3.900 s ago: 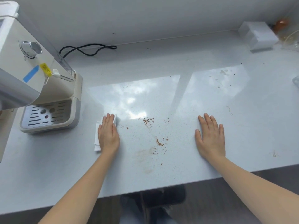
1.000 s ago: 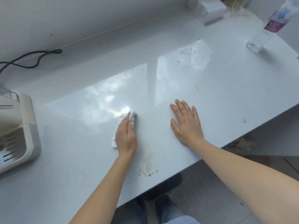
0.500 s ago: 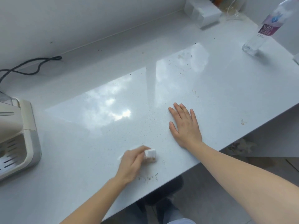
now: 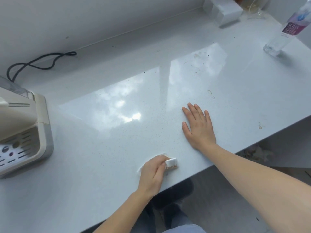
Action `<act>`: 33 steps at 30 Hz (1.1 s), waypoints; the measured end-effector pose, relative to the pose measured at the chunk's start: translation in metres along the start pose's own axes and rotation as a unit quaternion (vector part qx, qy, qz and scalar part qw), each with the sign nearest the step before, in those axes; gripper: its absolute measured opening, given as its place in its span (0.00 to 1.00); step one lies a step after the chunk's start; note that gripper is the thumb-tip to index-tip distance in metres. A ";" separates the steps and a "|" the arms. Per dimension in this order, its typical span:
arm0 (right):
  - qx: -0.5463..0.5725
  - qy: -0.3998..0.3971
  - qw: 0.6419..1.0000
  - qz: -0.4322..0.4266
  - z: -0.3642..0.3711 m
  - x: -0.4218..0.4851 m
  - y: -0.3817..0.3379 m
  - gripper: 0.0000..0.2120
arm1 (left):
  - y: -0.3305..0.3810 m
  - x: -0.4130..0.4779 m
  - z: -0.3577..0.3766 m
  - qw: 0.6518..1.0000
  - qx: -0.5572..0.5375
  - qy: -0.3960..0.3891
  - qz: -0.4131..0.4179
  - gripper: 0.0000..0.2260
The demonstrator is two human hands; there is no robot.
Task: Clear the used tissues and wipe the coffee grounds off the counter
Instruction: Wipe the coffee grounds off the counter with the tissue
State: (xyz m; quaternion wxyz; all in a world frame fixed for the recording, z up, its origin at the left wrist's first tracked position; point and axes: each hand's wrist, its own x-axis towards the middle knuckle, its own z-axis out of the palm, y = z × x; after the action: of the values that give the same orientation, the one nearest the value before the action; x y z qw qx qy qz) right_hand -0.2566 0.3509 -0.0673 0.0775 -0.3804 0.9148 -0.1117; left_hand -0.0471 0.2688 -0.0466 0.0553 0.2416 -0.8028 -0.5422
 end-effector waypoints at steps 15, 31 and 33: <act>0.005 0.006 1.000 -0.005 0.002 0.001 0.001 0.26 | -0.007 0.017 -0.018 0.987 -0.029 0.141 -0.076 0.19; 0.063 -0.012 0.998 0.003 -0.004 0.002 0.001 0.25 | 0.049 -0.015 0.070 0.930 -0.224 0.219 -0.192 0.20; 0.219 0.003 0.974 0.062 -0.023 -0.002 -0.011 0.21 | 0.053 -0.016 0.067 0.905 -0.294 0.241 -0.190 0.23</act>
State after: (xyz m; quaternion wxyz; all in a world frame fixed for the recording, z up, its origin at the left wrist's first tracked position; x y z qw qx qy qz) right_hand -0.2528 0.3478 -0.0419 0.1634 -0.2961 0.8901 -0.3054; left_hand -0.0737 0.3479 -0.0235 0.2116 0.4853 -0.5086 -0.6790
